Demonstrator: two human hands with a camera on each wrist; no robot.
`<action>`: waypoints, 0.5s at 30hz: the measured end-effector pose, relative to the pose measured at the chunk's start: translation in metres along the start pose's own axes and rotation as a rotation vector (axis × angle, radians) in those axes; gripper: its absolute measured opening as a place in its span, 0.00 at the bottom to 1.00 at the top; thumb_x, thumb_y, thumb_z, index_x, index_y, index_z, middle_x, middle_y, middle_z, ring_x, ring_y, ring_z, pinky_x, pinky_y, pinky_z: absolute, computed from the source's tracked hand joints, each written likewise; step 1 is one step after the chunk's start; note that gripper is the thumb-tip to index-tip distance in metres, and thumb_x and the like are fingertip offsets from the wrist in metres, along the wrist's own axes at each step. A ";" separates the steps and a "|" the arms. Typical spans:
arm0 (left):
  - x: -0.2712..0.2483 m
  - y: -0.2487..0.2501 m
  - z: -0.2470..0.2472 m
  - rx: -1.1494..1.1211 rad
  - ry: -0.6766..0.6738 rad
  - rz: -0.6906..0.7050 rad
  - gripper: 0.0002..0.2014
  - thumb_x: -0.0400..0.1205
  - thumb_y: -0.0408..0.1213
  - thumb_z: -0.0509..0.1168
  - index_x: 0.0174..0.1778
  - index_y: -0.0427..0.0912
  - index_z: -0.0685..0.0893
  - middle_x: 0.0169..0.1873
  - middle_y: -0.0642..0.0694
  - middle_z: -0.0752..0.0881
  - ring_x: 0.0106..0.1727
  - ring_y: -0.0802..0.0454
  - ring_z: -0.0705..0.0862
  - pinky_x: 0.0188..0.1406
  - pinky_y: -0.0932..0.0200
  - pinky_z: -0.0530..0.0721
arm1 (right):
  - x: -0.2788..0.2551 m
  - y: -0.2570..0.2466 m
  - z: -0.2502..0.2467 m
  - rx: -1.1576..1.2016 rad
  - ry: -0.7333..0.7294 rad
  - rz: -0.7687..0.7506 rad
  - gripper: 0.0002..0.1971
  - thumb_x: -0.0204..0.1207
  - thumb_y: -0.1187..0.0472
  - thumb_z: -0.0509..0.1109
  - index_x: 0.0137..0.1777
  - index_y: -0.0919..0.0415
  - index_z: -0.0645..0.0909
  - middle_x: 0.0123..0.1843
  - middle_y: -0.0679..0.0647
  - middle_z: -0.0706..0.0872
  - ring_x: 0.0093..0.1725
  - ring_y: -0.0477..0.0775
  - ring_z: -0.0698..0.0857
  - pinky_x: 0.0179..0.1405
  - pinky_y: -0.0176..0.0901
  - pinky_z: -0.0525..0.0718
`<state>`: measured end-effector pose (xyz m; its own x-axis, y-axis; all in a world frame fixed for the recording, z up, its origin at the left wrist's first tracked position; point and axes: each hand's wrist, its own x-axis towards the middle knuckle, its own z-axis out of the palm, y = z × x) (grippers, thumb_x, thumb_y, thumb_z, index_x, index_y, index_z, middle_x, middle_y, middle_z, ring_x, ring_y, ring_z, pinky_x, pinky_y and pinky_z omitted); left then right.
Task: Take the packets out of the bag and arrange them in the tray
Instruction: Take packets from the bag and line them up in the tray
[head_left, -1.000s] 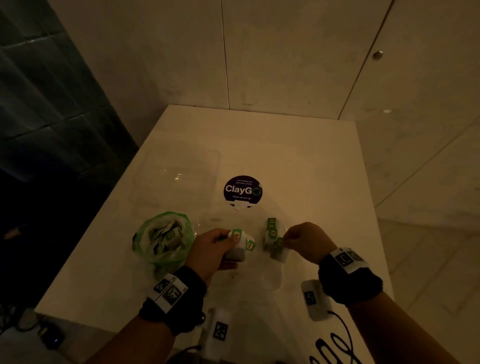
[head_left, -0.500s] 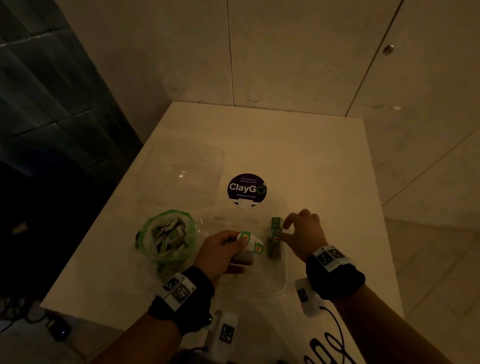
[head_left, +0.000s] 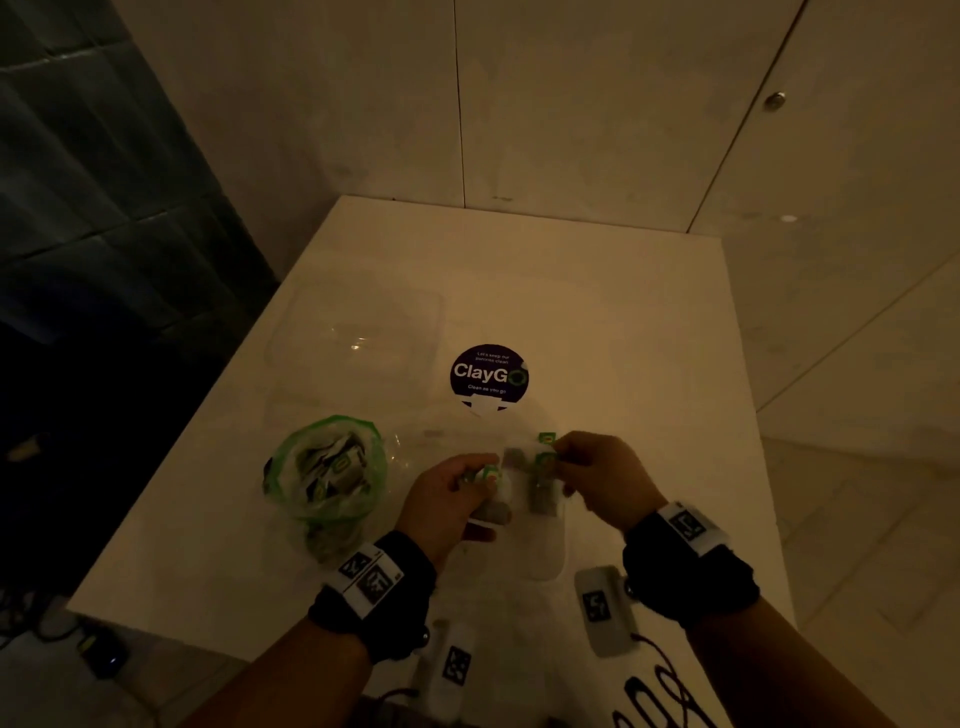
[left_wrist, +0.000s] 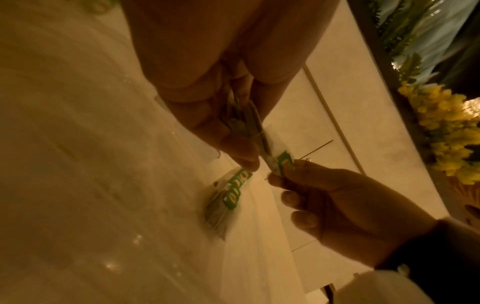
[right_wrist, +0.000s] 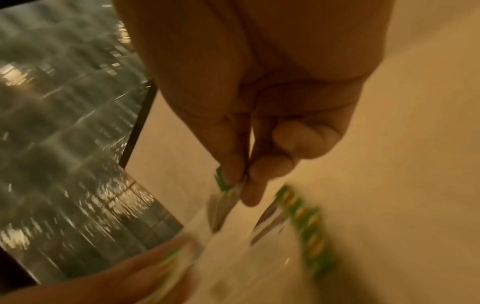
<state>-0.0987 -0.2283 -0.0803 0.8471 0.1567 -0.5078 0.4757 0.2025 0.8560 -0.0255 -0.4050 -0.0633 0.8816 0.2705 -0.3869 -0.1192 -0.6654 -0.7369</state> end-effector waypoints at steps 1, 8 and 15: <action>0.000 -0.002 -0.003 0.035 0.015 0.008 0.08 0.81 0.32 0.66 0.53 0.48 0.86 0.44 0.41 0.88 0.40 0.42 0.91 0.26 0.57 0.83 | 0.002 0.000 -0.007 -0.115 0.027 -0.042 0.07 0.78 0.61 0.67 0.48 0.61 0.86 0.40 0.56 0.88 0.37 0.51 0.82 0.43 0.46 0.83; 0.001 -0.013 -0.017 0.178 0.096 0.021 0.02 0.82 0.32 0.64 0.46 0.41 0.81 0.32 0.43 0.87 0.27 0.51 0.87 0.16 0.65 0.71 | 0.018 -0.001 -0.001 -0.643 -0.358 -0.024 0.16 0.79 0.54 0.66 0.60 0.62 0.85 0.61 0.58 0.85 0.60 0.56 0.82 0.64 0.47 0.78; -0.002 -0.008 -0.013 0.161 0.056 -0.012 0.02 0.81 0.34 0.66 0.42 0.41 0.81 0.28 0.42 0.84 0.22 0.54 0.81 0.16 0.67 0.67 | 0.031 -0.003 0.011 -0.797 -0.198 -0.033 0.16 0.76 0.54 0.67 0.60 0.61 0.79 0.61 0.56 0.82 0.60 0.58 0.81 0.57 0.48 0.83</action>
<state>-0.1074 -0.2180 -0.0873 0.8288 0.2101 -0.5186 0.5211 0.0475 0.8522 -0.0028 -0.3873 -0.0793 0.7734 0.3663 -0.5174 0.3310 -0.9294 -0.1633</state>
